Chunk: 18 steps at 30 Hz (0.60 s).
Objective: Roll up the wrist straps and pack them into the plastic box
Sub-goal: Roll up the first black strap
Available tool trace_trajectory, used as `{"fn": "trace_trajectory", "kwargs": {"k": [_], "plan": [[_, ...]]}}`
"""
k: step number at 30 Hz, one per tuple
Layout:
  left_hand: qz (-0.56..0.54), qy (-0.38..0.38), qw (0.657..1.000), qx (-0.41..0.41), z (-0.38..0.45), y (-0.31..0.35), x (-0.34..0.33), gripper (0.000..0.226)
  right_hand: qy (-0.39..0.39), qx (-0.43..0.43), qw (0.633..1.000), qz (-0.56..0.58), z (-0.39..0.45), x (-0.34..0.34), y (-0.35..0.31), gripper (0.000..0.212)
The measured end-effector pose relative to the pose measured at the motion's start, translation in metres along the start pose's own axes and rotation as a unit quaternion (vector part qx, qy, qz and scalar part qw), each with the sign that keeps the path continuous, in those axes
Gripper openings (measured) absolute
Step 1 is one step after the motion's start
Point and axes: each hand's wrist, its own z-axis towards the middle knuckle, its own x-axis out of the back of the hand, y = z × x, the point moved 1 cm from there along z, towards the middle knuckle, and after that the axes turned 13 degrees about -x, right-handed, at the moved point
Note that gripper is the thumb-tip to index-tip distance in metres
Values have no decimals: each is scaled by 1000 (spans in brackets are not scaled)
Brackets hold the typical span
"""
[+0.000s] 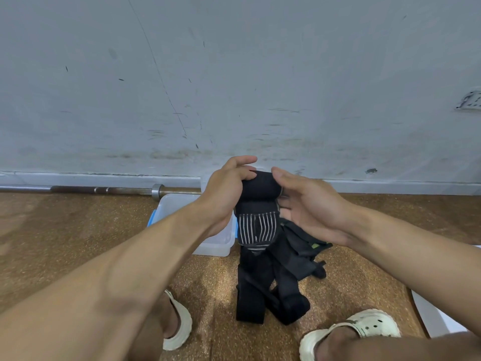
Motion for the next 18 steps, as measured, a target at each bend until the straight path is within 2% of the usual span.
{"fn": "trace_trajectory", "kwargs": {"k": [4, 10, 12, 16, 18], "plan": [[9, -2, 1000, -5, -2, -1, -3, 36, 46, 16, 999, -8, 1, 0, 4, 30], [-21, -9, 999, 32, -1, 1, -5, 27, 73, 68, 995, -8, -2, 5, 0, 54], [-28, -31, 997, 59, -2, -1, -5, 34, 79, 87, 993, -23, -5, 5, -3, 58], [-6, -18, 999, 50, -1, -2, -5, 25, 78, 88, 993, -11, -4, 6, -3, 61], [8, -3, 1000, 29, 1, -1, -4, 24, 61, 70, 996, 4, -5, 4, -4, 53]]}}
